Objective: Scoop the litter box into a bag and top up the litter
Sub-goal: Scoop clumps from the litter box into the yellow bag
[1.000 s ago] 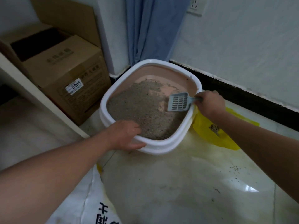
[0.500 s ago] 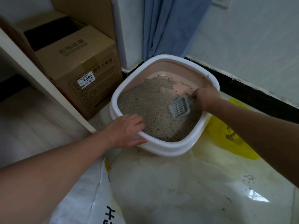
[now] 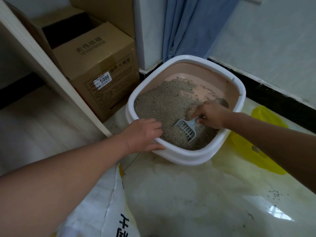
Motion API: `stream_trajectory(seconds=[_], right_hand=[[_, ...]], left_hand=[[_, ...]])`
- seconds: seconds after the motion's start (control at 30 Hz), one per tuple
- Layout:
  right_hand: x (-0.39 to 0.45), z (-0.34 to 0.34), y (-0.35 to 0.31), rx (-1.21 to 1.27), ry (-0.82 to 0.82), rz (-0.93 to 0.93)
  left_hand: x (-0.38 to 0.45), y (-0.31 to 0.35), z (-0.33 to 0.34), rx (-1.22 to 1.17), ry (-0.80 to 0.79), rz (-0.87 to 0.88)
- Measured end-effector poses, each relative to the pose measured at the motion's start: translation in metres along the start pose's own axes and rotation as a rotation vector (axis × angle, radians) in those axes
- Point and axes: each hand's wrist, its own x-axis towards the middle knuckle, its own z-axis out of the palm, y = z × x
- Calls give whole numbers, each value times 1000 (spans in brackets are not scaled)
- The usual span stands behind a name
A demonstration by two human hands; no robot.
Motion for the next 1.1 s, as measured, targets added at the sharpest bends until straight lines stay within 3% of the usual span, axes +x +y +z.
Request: stream_trajectory(seconds=[0.37,0.57,0.8,1.1], right_hand=[[-6,-17,17,-123,61,61],[-11,-30,21,-202,236,44],[1,-18,-16,-214,130,-24],[27,-3,-51,34,53,13]], left_hand=[[3,1,-3,-15,-33,-6],[4,2,-3,-18,-34,-12],[4,2,-5,-24,-35,-9],[5,4,-6,15,-43,-8]])
